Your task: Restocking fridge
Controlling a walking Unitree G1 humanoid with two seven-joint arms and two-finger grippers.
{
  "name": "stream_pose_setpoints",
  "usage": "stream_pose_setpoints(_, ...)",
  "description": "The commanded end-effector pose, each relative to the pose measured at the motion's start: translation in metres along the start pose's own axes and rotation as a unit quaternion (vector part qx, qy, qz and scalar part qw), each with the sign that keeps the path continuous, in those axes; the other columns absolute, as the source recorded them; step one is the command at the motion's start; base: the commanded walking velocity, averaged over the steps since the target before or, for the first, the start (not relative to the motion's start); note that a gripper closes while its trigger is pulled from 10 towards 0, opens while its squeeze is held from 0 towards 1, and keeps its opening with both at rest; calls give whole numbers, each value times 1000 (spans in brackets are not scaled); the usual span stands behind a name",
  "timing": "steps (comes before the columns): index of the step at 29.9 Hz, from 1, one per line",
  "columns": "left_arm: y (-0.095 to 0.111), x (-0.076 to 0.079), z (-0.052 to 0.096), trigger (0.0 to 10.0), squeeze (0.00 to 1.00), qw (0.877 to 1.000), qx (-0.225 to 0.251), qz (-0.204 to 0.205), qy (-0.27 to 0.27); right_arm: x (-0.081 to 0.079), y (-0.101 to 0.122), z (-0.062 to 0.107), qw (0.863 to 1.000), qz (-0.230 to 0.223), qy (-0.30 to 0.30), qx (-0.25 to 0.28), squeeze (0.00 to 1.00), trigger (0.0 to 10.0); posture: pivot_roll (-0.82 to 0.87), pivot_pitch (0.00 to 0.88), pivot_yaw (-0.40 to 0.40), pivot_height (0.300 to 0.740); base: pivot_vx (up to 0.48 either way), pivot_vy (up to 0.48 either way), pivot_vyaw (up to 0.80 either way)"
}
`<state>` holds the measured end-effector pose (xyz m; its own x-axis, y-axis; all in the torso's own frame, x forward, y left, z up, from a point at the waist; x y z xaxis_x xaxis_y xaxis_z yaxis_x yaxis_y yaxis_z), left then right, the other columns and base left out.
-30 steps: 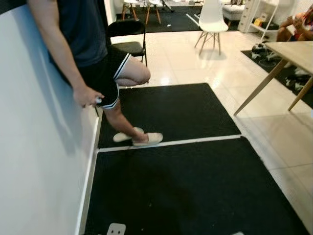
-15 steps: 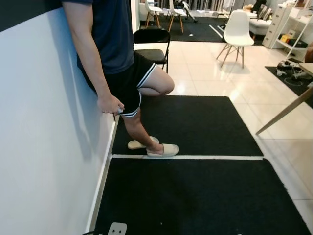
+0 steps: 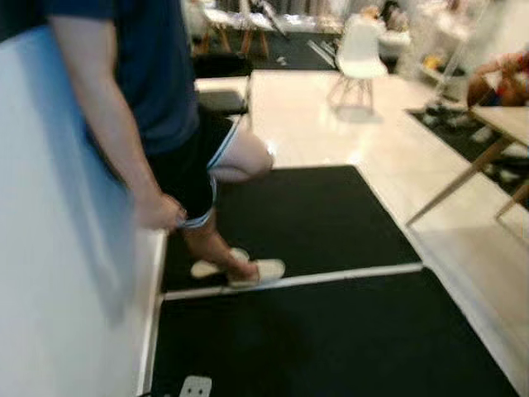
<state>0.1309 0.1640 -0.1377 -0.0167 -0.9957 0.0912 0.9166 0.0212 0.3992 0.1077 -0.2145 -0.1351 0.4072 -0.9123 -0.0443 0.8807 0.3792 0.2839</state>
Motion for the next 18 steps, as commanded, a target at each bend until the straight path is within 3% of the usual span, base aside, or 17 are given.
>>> stream_pose_setpoints(1, -10, 7, 0, 10000, 0, 1000, -19, 2, -9, 5, 3, 1, 1000, 4, -9, 2, 0, 10000, -98, 0, -16, 740, 334, 0, -788)
stream_pose_setpoints(13, -10, 6, 0, 10000, 0, 1000, -19, 3, -7, 5, -2, 1, 1000, 17, -12, -14, 0, 10000, -98, 0, -15, 740, 329, 0, -788)
stream_pose_setpoints(18, -9, 5, 0, 10000, 0, 1000, -16, 5, 3, 5, -4, 1, 1000, 19, -13, -20, 0, 10000, -98, 0, -16, 740, 169, 0, -788)
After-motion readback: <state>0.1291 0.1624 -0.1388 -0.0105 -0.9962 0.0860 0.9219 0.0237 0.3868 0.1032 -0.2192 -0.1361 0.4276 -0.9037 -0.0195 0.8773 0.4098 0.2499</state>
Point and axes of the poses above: a point about 5 cm out from each wrist's last joint towards the gripper, its own z axis pointing back from the gripper into the wrist, its own y axis along the axis of the wrist's last joint, x = y × z, the point moved 3 cm from there along -z, pointing out of the wrist towards the gripper, and after that the axes turned 5 degrees about z, right-handed, at the moved point
